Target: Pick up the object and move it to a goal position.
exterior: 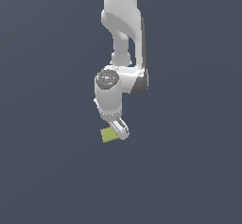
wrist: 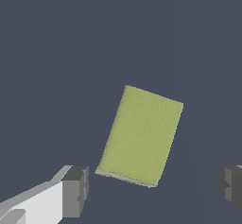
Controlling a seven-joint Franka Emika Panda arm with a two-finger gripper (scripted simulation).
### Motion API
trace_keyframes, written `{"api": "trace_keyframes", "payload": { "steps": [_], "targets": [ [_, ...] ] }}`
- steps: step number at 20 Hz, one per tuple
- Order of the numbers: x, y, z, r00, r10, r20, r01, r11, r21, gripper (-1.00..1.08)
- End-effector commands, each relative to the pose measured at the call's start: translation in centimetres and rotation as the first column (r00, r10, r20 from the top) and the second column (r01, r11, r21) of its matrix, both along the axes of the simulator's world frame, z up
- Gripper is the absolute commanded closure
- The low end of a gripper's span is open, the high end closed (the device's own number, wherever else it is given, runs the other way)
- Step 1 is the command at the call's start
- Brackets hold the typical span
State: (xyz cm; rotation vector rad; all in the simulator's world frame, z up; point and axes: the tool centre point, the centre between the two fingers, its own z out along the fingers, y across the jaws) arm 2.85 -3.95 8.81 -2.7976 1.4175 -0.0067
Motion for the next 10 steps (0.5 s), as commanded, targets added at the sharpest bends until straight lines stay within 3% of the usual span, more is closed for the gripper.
{"api": "trace_keyframes", "payload": {
  "steps": [1, 10],
  "targets": [
    [0.1, -0.1, -0.7, 0.997, -0.073, -0.002, 0.073, 0.997, 0.000, -0.92],
    [0.1, -0.5, -2.4, 0.970, -0.243, -0.006, 0.243, 0.970, -0.002, -0.92]
  ]
}}
